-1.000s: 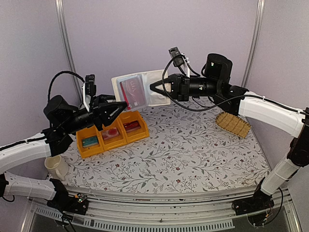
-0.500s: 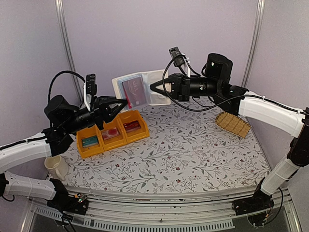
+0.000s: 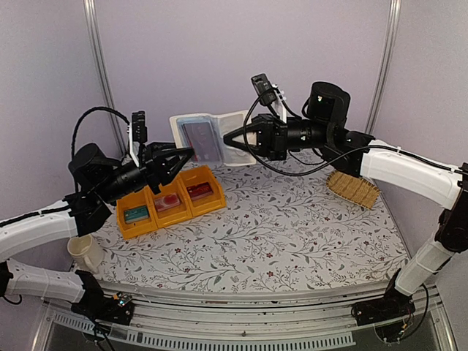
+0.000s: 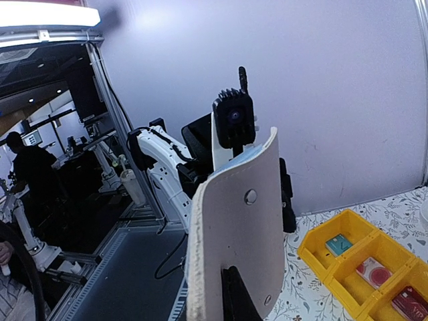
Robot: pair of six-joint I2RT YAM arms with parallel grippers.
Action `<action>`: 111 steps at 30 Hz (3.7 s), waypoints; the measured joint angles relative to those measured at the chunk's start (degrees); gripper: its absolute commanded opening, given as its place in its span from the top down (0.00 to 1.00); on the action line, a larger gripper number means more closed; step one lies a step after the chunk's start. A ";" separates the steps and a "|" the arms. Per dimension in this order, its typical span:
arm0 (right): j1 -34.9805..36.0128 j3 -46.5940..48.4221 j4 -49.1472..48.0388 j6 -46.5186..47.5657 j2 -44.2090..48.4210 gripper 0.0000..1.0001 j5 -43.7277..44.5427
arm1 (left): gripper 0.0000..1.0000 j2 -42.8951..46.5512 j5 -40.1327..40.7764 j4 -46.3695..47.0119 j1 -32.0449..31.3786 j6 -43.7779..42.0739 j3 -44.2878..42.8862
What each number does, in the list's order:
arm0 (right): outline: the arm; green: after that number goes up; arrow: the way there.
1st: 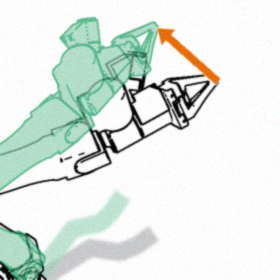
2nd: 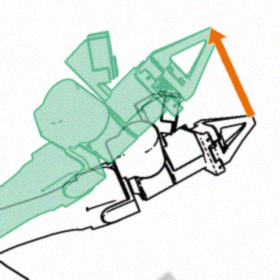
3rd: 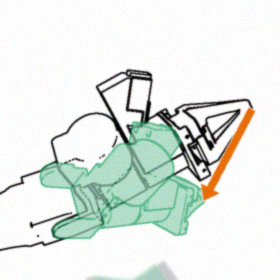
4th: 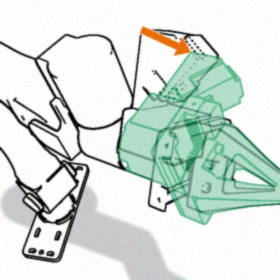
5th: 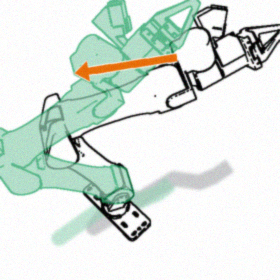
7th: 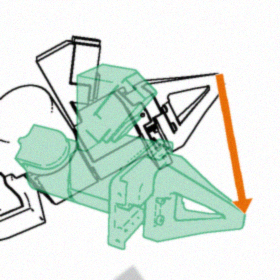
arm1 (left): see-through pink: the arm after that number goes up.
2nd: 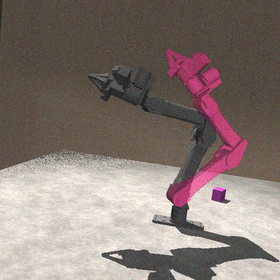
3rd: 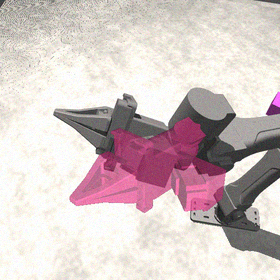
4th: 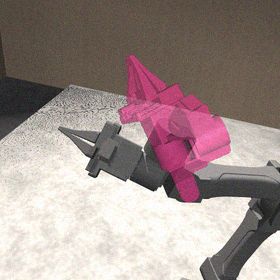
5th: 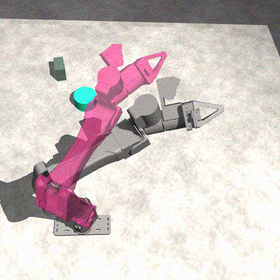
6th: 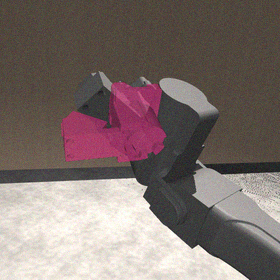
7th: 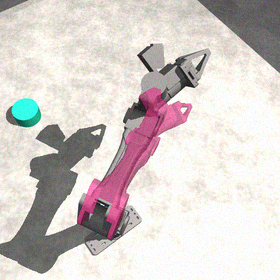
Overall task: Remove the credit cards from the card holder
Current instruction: Pass from the right arm to the left, then flip the card slot from the card holder, then remove the credit card from the card slot.
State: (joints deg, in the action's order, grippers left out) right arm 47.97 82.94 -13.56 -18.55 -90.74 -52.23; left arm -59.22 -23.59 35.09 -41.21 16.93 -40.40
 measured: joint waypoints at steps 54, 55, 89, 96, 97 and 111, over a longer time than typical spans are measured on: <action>-2.80 -2.43 0.55 2.47 -3.28 0.01 6.62 | 1.00 1.81 4.35 -10.58 -1.77 -2.67 -0.42; -2.91 -2.80 1.60 3.56 -3.02 0.01 8.94 | 1.00 1.88 6.19 -12.07 -1.77 -3.15 -0.46; 12.28 10.08 15.54 15.15 -8.48 0.35 51.87 | 1.00 0.46 19.45 -17.46 -5.68 -4.68 -1.01; 9.44 6.43 18.45 17.75 -7.10 0.34 46.69 | 1.00 2.64 18.18 -14.75 -5.60 -2.34 0.11; 8.33 5.77 19.30 17.97 -6.47 0.34 45.05 | 1.00 2.73 18.27 -14.78 -5.60 -1.81 0.09; 0.35 0.87 24.85 16.31 3.39 0.45 33.07 | 1.00 -3.85 27.74 -33.35 -5.40 3.43 -10.40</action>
State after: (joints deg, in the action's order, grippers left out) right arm 48.31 83.81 11.29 -2.24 -87.35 -19.16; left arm -63.07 4.14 1.74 -46.61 20.36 -50.81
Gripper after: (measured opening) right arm 0.570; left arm 0.096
